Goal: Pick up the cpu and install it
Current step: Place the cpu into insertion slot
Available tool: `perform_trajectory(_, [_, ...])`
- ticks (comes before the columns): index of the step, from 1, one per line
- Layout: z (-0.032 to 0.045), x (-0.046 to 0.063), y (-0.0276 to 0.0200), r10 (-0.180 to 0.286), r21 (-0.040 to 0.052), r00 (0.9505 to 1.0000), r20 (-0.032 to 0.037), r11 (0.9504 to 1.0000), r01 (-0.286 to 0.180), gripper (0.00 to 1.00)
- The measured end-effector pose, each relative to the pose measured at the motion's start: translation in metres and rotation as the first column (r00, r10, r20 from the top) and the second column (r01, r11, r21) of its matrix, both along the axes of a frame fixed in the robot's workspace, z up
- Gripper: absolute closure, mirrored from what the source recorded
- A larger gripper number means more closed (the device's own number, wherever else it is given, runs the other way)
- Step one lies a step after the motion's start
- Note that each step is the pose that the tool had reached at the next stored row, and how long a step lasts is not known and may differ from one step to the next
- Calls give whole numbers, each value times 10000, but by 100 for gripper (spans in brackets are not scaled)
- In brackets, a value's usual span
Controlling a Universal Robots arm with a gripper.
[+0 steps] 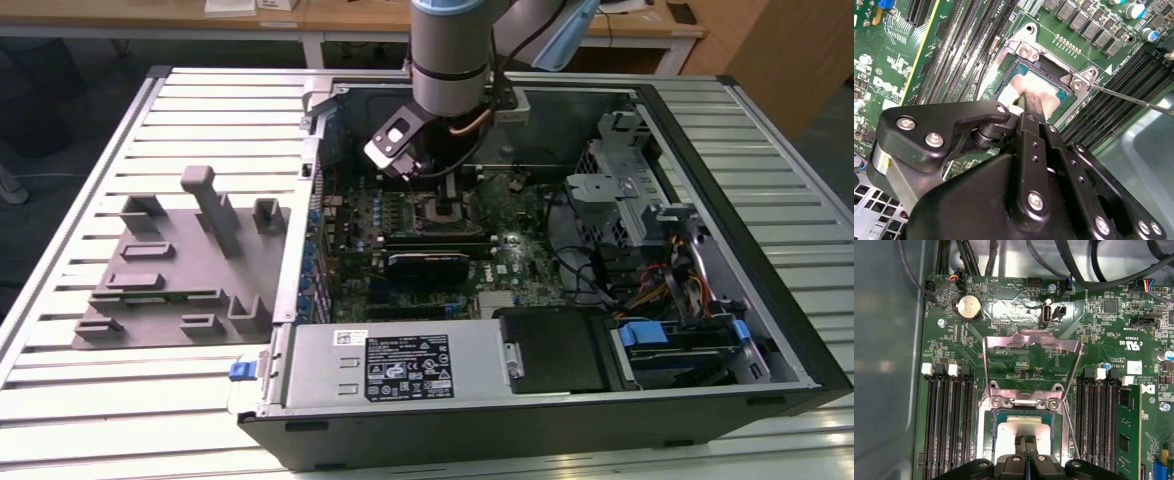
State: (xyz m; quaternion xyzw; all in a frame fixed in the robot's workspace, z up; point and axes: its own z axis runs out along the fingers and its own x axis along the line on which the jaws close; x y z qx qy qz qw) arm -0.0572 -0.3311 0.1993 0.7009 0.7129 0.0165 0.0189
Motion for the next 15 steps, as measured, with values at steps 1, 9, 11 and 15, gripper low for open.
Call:
perform_trajectory(1, [-4, 0, -1, 0, -3, 10000, -2, 10000, 0, 89])
perform_trajectory(9, [-12, 0, 0, 0, -1, 10000, -1, 10000, 0, 89])
perform_trajectory(11, [-12, 0, 0, 0, 1, 10000, 0, 10000, 0, 89])
perform_trajectory(15, [22, 0, 1, 0, 4, 10000, 2, 10000, 0, 89])
